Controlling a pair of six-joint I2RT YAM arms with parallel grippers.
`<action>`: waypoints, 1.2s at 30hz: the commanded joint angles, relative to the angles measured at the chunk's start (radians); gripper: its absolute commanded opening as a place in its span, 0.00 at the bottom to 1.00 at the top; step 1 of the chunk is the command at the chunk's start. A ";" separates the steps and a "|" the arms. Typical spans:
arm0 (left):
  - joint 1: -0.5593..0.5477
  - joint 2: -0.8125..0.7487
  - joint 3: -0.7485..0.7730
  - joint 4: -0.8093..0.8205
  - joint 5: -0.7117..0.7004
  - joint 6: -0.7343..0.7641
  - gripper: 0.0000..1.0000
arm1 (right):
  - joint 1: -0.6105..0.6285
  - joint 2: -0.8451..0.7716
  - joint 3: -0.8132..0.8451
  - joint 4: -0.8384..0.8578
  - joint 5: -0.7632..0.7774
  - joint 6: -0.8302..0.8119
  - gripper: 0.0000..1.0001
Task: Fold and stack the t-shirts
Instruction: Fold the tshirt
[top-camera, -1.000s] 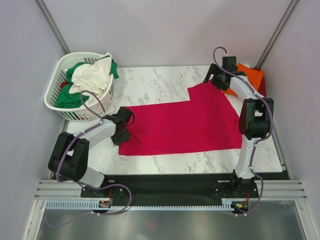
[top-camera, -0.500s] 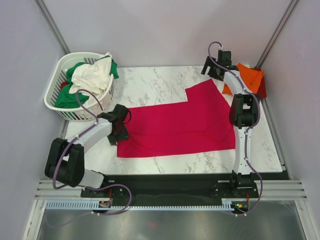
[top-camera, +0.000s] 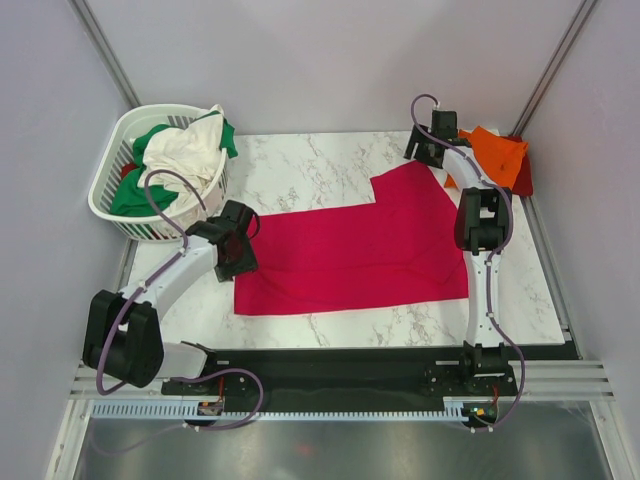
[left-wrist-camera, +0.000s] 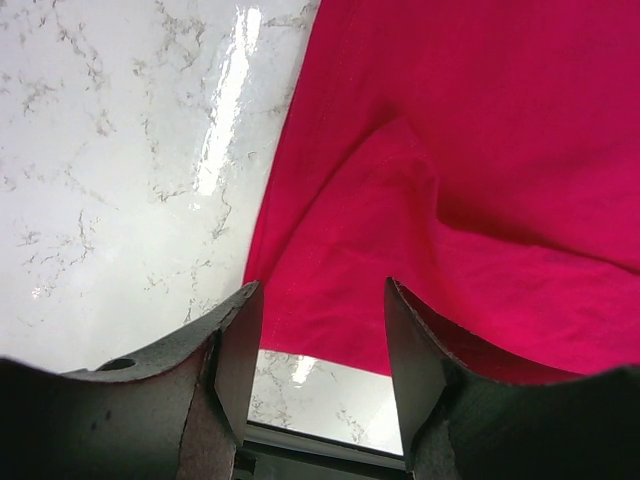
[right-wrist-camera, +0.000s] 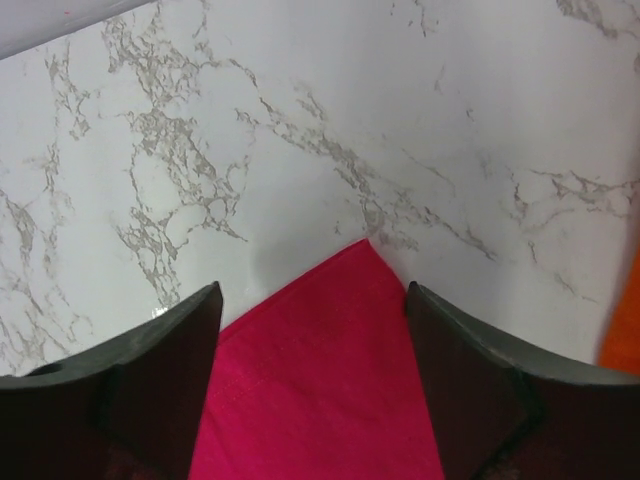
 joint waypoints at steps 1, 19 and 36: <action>-0.004 -0.036 -0.012 -0.011 0.011 0.039 0.59 | -0.002 0.037 0.011 -0.012 -0.010 0.012 0.77; 0.007 0.151 0.322 -0.028 -0.066 0.137 0.59 | -0.026 -0.228 -0.145 0.021 0.010 0.023 0.00; 0.012 0.584 0.718 -0.030 -0.118 0.207 0.57 | -0.129 -0.385 -0.217 0.040 -0.031 0.024 0.00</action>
